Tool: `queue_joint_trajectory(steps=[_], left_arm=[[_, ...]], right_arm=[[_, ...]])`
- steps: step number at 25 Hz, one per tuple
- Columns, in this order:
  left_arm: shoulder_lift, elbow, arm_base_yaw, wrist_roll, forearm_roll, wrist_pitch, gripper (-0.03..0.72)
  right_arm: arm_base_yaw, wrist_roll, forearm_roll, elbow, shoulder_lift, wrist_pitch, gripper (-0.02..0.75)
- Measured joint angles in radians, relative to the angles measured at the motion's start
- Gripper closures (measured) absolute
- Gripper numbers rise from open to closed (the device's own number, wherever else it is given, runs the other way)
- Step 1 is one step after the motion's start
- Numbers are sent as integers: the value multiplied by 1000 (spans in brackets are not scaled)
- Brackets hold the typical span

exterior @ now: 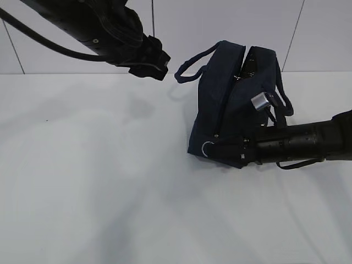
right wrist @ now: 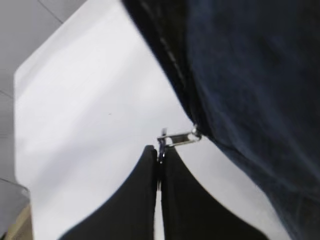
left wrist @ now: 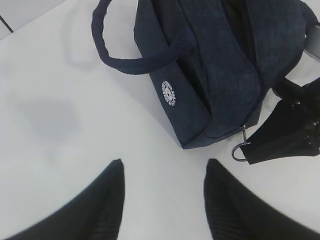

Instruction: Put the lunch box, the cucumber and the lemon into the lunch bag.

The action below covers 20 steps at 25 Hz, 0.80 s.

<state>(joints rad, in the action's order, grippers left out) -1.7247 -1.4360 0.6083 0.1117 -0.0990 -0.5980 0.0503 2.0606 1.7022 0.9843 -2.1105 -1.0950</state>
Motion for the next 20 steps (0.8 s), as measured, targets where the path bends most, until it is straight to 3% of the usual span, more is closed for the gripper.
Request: queue_joint_trajectory(steps=[9,20], left_arm=[[0,0,0,0,0,0,317],[0,0,0,0,-2,-3,317]], right_arm=[[0,-62,-48,0,10,-30,737],[0,-130,-122,0,187,-30,737]])
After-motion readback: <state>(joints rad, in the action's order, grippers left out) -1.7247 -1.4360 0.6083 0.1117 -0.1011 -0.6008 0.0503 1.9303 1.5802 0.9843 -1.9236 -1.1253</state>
